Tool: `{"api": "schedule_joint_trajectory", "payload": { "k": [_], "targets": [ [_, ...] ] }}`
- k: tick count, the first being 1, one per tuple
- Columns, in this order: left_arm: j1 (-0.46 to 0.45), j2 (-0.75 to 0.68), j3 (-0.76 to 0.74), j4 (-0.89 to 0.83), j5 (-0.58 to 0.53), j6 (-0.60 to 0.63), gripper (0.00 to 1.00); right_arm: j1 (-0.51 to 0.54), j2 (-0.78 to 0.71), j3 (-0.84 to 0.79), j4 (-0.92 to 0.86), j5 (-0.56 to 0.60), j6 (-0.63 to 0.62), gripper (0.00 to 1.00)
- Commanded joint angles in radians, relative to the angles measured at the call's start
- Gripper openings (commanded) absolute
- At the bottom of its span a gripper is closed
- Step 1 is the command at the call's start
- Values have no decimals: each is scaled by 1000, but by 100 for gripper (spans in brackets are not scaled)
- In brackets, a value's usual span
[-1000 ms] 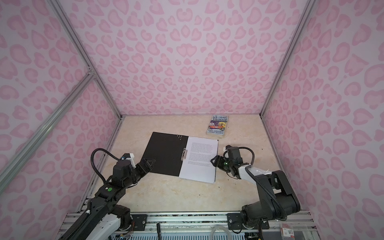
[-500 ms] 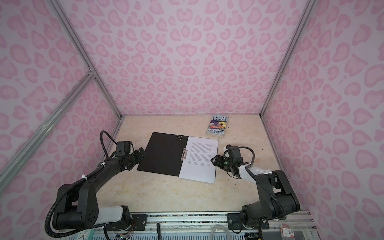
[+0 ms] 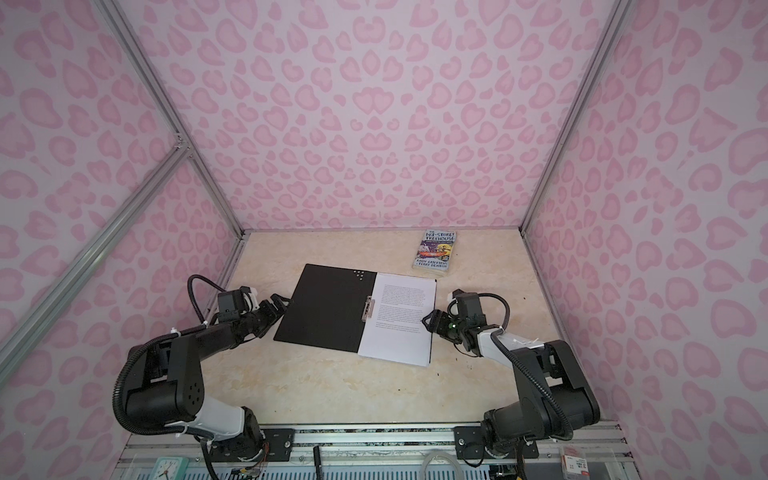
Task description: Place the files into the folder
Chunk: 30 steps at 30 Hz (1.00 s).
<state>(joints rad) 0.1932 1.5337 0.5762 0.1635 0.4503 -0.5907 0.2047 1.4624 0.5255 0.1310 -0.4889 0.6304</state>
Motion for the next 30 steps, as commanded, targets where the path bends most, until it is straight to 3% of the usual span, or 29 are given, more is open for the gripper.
{"api": "schedule_joint_trajectory", "payload": {
  "k": [1,8,13,17,30],
  "targets": [
    [-4,-10,-42,-178,12,-20,100,1,19,2,-29,7,-12,72],
    [-53,-102,-59,-269,-25,-17,100,1,38,13,-30,-2,-12,72],
    [-85,-98,-55,-279,15,-23,100,1,39,14,-33,-1,-14,72],
    [-134,-72,-55,-251,66,-28,100,-1,24,13,-46,14,-19,72],
    [-285,-177,-70,-102,267,-116,99,-3,21,14,-55,20,-27,72]
  ]
}}
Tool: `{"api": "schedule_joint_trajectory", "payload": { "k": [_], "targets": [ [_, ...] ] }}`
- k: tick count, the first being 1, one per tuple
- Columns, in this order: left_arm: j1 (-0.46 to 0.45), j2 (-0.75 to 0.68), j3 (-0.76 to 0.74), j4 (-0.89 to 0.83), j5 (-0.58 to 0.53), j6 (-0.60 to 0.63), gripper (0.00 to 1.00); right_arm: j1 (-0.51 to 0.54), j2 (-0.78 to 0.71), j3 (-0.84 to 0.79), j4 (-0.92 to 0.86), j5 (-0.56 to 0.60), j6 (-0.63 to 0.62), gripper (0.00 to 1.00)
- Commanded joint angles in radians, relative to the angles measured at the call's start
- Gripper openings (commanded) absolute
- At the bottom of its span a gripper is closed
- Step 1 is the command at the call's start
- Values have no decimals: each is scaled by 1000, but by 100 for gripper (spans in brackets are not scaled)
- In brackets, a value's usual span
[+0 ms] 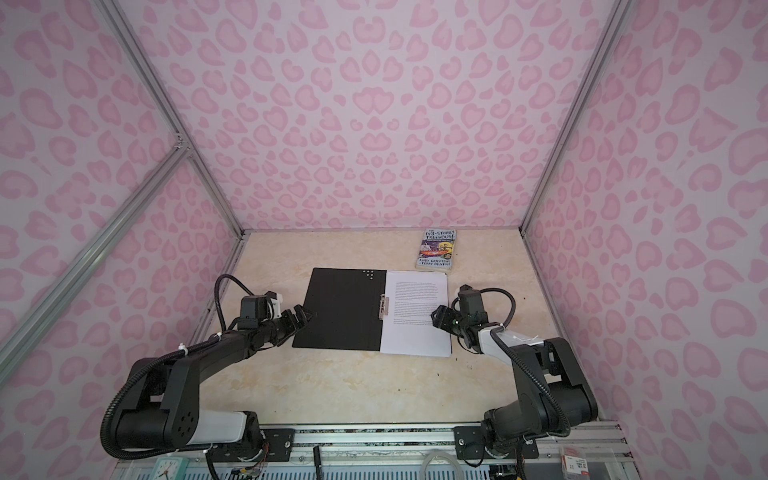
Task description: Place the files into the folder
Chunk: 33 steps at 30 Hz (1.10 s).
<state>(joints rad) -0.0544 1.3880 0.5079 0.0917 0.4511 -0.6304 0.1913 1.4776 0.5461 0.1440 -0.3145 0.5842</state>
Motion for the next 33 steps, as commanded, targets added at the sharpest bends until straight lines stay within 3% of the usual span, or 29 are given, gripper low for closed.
{"api": "schedule_joint_trajectory", "payload": {
  "k": [1,12,17,24,29,33],
  "targets": [
    [-46,-56,-2,-29,268,-86,99,10,7,-6,-69,-155,19,71],
    [-131,-251,33,-48,321,-147,100,10,16,-5,-57,-173,26,70],
    [-178,-328,86,-103,294,-149,100,4,13,-7,-63,-163,25,70],
    [-181,-321,169,-331,37,-56,100,11,-77,0,-139,-62,-14,68],
    [-182,-343,155,-340,-9,-47,99,182,-202,51,-192,72,0,67],
    [-182,-434,129,-371,-32,-31,99,320,-108,193,-254,147,33,64]
  ]
}}
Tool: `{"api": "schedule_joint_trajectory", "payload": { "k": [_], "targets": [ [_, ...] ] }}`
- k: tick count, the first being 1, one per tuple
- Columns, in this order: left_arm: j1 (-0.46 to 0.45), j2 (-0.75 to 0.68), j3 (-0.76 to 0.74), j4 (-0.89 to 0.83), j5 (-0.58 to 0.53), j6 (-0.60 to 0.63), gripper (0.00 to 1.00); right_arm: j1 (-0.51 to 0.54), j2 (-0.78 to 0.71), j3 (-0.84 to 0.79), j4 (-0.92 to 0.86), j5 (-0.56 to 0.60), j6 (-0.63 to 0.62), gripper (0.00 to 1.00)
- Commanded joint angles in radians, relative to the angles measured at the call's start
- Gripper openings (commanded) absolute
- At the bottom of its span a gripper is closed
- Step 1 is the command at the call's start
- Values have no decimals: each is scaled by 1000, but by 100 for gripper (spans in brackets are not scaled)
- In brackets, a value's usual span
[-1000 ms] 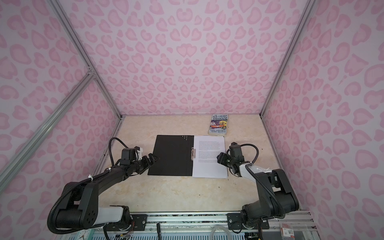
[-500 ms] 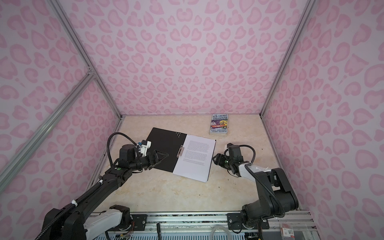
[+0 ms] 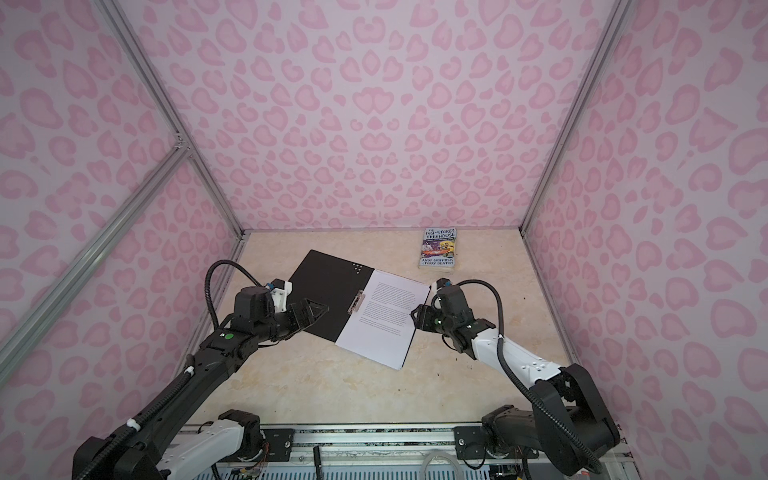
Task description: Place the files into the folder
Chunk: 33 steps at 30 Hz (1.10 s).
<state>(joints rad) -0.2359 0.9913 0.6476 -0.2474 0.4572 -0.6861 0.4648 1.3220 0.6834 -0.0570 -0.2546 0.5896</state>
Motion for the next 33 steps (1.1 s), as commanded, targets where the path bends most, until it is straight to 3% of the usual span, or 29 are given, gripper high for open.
{"api": "schedule_joint_trajectory", "payload": {
  "k": [1,4,7,10,18,20,22,33],
  "targets": [
    [-1,-58,-16,-39,-35,25,100,64,92,93,-52,83,52,62],
    [-2,-114,-26,-70,-17,18,99,119,221,220,-57,94,121,50],
    [-3,-190,-33,-123,-34,16,99,185,368,388,-119,169,188,47],
    [-2,-273,-55,-153,-56,-2,99,236,531,585,-204,184,250,37],
    [-3,-368,-63,-238,-65,23,100,322,835,988,-374,272,328,36],
    [-3,-380,-69,-240,-59,30,100,328,902,1081,-432,286,326,30],
    [-2,-387,-70,-248,-59,41,100,330,945,1136,-474,300,329,26],
    [-2,-385,-69,-252,-38,71,100,347,1063,1269,-559,333,314,25]
  ]
}}
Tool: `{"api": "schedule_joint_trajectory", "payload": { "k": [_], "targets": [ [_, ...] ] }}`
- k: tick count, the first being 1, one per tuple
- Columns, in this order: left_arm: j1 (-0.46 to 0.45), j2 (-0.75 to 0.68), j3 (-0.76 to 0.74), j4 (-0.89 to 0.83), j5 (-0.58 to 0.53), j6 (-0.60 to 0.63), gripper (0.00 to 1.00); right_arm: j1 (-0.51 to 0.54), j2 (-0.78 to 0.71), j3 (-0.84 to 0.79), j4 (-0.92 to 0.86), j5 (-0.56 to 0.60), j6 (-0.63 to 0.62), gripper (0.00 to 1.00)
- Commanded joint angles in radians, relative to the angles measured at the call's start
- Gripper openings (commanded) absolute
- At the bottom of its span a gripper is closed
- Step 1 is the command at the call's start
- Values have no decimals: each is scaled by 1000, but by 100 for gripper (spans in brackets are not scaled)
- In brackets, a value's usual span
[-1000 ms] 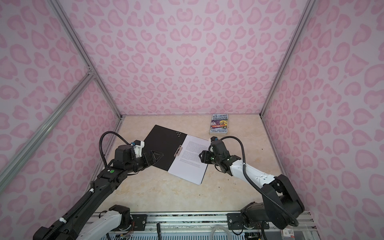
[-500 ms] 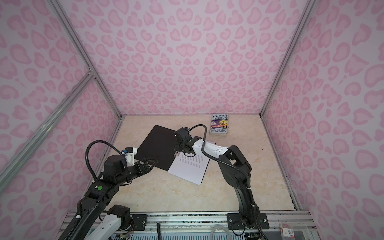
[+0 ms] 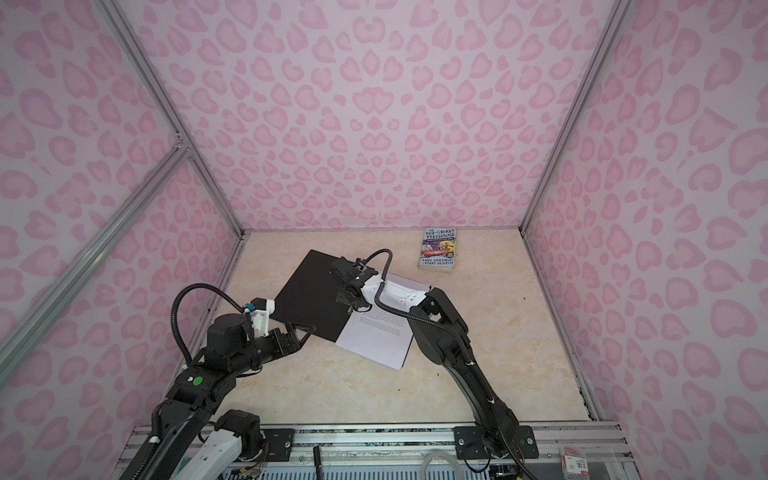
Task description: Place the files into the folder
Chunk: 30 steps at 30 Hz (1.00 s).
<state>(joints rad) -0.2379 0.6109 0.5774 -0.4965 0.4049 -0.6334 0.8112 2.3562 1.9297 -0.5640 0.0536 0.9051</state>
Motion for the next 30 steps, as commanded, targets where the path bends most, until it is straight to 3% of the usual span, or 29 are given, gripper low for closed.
{"api": "schedule_joint_trajectory", "payload": {
  "k": [1,9,19,30],
  "targets": [
    [-1,-6,2,-4,15,19,99,0,40,37,-65,27,-1,25],
    [-1,-14,-7,2,18,21,99,7,19,10,-37,56,-16,25],
    [0,1,-13,15,19,21,99,31,-38,-5,-95,245,-63,26],
    [-1,4,-11,13,18,23,99,16,12,4,-74,131,-11,26]
  ]
}}
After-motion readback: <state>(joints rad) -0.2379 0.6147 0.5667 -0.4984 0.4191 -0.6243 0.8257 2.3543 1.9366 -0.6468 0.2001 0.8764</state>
